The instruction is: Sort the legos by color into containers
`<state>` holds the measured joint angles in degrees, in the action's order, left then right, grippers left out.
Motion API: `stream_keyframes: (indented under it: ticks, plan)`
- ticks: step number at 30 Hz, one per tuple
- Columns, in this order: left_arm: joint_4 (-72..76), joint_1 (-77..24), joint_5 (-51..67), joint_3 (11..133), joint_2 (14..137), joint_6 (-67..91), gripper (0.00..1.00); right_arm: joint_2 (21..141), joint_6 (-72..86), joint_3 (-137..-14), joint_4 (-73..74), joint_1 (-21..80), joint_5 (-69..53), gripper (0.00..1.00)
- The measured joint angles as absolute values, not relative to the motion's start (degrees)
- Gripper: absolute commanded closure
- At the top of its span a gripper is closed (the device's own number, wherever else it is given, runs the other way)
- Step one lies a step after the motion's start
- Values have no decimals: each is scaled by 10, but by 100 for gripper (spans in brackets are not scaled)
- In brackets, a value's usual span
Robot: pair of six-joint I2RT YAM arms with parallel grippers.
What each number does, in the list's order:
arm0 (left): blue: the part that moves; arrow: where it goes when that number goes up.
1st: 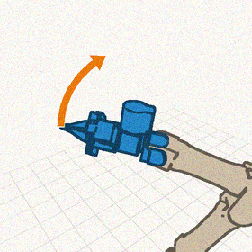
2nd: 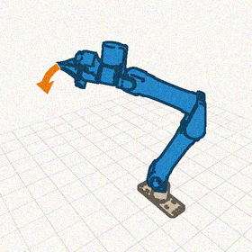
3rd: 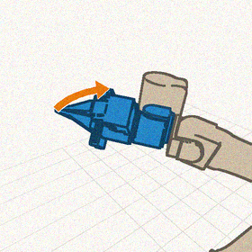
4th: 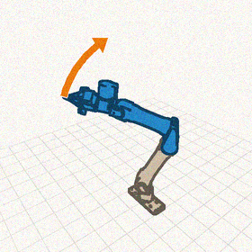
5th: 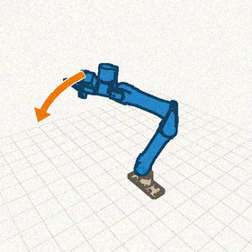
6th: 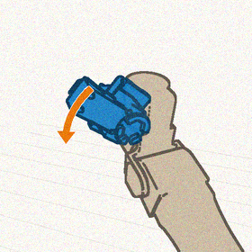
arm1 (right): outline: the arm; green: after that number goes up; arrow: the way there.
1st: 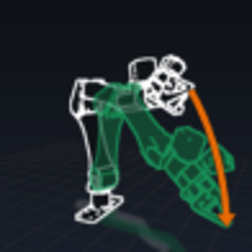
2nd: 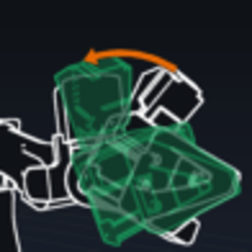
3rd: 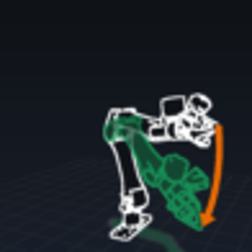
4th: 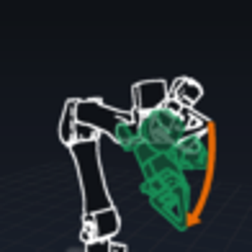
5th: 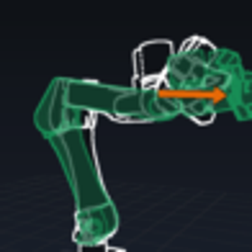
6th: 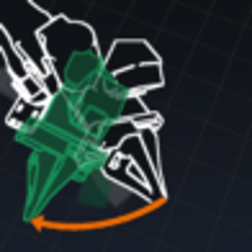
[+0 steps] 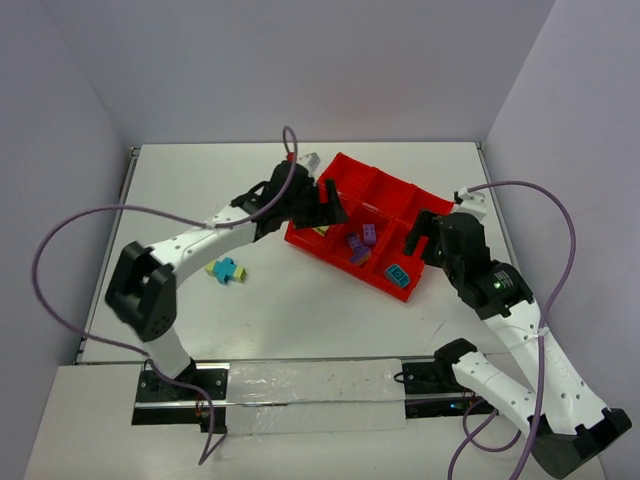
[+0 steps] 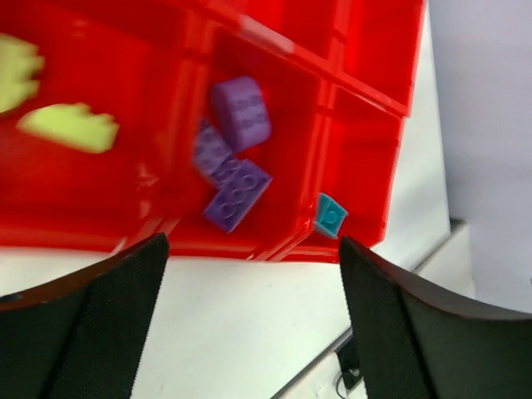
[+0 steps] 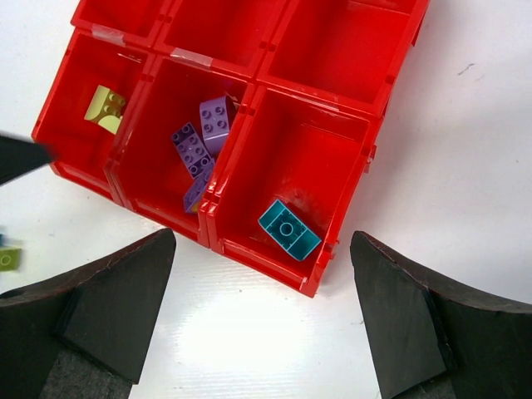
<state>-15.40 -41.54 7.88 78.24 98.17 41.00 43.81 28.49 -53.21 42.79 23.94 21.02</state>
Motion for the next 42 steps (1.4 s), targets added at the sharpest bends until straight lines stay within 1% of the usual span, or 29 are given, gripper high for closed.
stream_keyframes:
  ticks: [4,8,12,16,20,24,28,32,40,42]
  plan:
    - [-192,-403,-5,717,860,403,14,439,284,-528,425,239,205,7]
    - [-219,-332,-71,614,747,421,18,440,284,-524,409,239,191,7]
    - [-261,-265,-144,524,712,480,17,451,284,-513,395,239,170,7]
    - [-314,-262,-183,494,719,549,12,464,284,-505,387,239,151,7]
    - [-353,-251,-224,499,743,620,12,464,284,-504,385,239,134,7]
    - [-359,-207,-228,493,756,658,20,465,284,-499,379,239,122,7]
    - [-351,-163,-218,477,763,684,24,469,284,-495,374,239,107,7]
    - [-341,-155,-209,472,782,702,29,479,283,-495,369,239,97,7]
    - [-331,-147,-207,472,827,730,30,482,276,-495,368,239,84,7]
    - [-329,-146,-207,472,834,734,32,482,276,-494,367,239,82,7]
